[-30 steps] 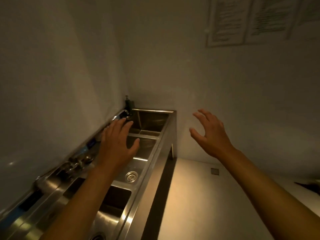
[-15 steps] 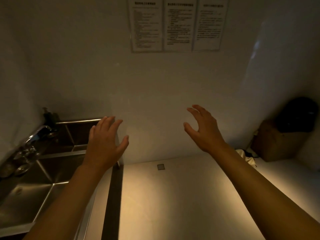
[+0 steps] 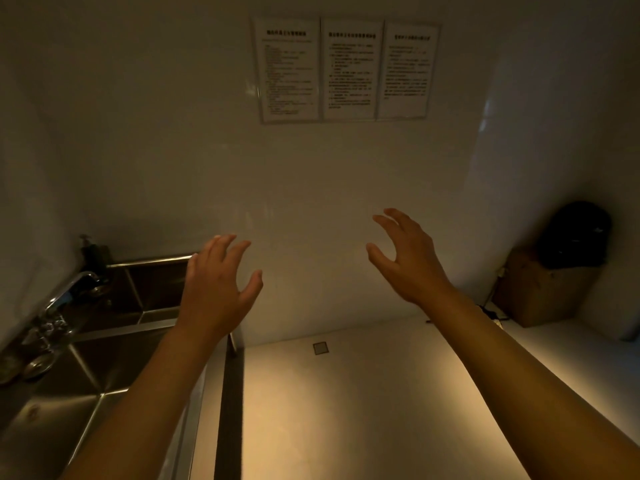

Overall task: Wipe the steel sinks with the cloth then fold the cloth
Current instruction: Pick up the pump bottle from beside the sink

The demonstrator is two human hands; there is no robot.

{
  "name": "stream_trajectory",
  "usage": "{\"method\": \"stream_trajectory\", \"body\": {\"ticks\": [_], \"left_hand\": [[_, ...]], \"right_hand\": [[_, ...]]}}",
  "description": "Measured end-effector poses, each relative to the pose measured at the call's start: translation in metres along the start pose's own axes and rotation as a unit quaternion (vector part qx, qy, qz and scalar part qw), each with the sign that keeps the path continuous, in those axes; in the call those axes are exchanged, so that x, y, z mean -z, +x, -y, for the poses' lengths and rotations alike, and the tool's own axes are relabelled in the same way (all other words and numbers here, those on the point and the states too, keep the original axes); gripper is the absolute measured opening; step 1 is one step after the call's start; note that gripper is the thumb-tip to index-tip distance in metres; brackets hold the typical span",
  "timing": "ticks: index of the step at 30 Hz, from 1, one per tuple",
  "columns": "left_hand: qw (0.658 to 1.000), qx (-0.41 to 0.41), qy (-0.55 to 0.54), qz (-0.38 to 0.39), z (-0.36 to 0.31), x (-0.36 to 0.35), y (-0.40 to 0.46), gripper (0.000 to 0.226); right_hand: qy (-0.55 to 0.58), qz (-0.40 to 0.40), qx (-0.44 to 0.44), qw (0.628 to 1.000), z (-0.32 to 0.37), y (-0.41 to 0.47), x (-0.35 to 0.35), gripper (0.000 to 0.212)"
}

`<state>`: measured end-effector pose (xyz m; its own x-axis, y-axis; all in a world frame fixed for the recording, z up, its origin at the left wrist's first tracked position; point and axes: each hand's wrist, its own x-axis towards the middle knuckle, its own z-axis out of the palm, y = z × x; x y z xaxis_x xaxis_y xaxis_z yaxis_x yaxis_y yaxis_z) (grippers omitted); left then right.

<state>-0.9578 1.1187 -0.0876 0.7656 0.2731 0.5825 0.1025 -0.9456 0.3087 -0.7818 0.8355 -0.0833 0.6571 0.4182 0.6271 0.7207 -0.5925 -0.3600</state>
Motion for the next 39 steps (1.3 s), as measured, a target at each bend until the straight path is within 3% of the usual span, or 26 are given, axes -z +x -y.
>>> {"method": "stream_trajectory", "body": {"ticks": [12, 29, 39], "left_hand": [[1.000, -0.008, 0.021, -0.004, 0.043, -0.047, 0.055, 0.063], [0.994, 0.065, 0.078, -0.026, 0.048, -0.212, 0.247, 0.059], [0.989, 0.098, 0.106, -0.006, 0.057, -0.264, 0.310, 0.061]], "right_hand": [[-0.009, 0.001, -0.003, 1.000, -0.026, 0.059, -0.043, 0.063], [0.053, 0.048, 0.033, 0.997, -0.207, 0.252, -0.160, 0.064], [0.099, 0.088, 0.037, 0.990, -0.261, 0.319, -0.220, 0.068]]}}
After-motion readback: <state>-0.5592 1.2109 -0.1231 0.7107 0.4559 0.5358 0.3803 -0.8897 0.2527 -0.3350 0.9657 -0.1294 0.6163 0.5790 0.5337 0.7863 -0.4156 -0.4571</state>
